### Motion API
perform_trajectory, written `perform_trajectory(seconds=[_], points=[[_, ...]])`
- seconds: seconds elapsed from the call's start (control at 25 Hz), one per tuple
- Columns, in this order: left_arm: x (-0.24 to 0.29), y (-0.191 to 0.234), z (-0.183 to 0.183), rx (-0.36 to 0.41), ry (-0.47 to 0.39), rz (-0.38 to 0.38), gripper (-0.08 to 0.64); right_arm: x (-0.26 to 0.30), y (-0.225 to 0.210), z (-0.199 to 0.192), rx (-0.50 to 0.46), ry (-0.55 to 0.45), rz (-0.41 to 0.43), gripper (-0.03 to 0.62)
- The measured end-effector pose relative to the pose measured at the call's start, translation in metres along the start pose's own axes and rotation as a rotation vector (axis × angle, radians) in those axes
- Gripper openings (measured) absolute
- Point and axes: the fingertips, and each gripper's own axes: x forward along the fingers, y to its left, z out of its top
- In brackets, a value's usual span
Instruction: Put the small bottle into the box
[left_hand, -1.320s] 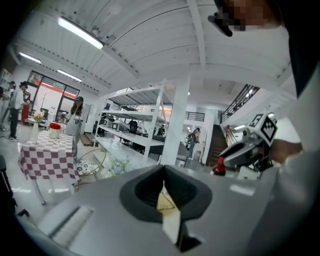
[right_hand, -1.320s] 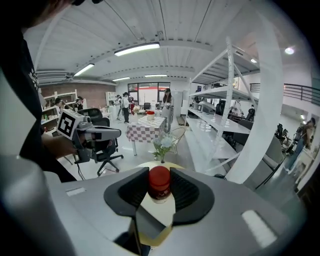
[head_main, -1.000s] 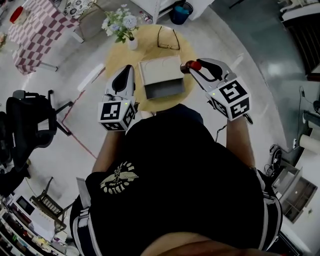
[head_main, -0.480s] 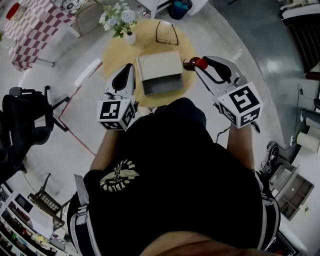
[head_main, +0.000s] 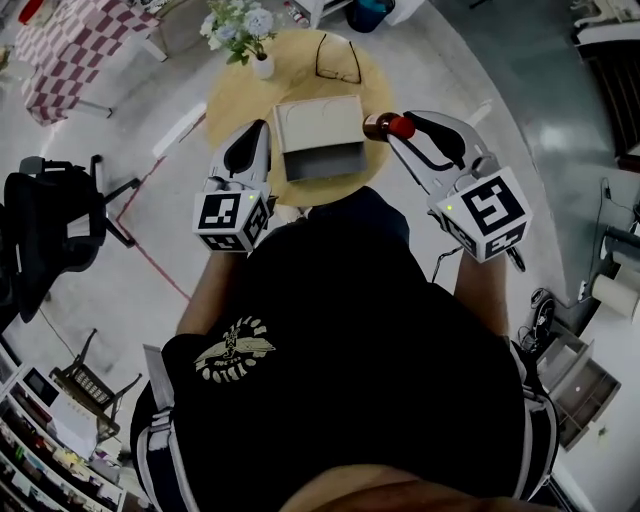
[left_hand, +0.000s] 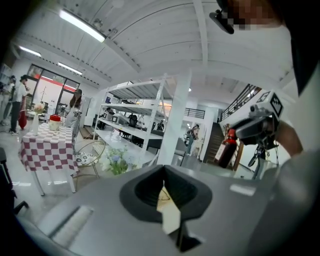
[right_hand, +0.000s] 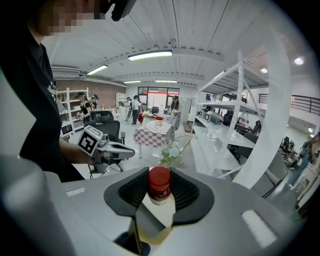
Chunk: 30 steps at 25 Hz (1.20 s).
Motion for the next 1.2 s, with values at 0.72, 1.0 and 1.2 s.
perform_trajectory(seconds=[0.72, 1.0, 1.2], points=[[-0.037, 0.030, -0.037, 0.010, 0.088, 0.137, 0.000, 0.176, 0.043, -0.264, 0.160, 0.330, 0.036, 0.140], [-0.048, 0.040, -0.041, 0.034, 0.110, 0.166, 0.000, 0.214, 0.061, -0.316, 0.069, 0.340, 0.036, 0.140], [-0.058, 0.043, -0.045, 0.044, 0.126, 0.175, 0.000, 0.224, 0.067, -0.328, 0.068, 0.289, 0.006, 0.141]])
